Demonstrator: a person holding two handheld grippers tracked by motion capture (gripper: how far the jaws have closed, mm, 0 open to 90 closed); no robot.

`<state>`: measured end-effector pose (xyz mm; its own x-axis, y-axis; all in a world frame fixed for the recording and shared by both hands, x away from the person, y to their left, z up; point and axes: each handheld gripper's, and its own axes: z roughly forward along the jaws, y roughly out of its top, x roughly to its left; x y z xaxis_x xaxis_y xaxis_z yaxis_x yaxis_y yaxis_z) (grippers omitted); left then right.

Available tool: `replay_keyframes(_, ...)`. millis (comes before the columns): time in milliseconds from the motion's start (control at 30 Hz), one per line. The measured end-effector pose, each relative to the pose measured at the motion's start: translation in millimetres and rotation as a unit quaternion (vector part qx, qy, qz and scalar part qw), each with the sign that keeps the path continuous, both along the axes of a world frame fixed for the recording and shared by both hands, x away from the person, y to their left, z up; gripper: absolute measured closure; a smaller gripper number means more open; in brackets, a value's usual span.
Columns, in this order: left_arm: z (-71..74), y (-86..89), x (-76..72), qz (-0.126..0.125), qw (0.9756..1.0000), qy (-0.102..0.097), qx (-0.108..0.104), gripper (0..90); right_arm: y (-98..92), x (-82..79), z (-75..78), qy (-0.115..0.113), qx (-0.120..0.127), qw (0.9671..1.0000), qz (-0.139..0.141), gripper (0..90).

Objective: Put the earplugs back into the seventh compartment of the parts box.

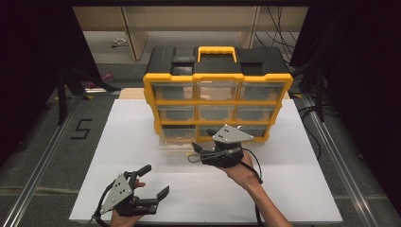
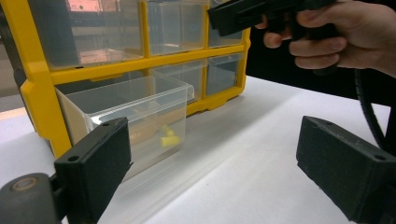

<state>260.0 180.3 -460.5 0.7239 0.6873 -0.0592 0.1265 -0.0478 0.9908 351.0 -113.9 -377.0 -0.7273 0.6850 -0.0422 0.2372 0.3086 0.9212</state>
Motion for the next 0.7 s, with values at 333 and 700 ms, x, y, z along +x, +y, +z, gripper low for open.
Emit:
replay_keyframes(333, 0.1, 0.3, -0.5, 0.001, 1.0000, 0.000, -0.001, 9.9, -30.3, -24.6, -13.3, -0.014, 0.019, 0.9997, -0.008, 31.7)
replay_keyframes(700, 0.2, 0.1, -0.2, 0.000, 1.0000, -0.001, -0.002, 9.9, -65.2, -43.8, -27.7, -0.019, 0.056, 0.9979, -0.027, 30.7)
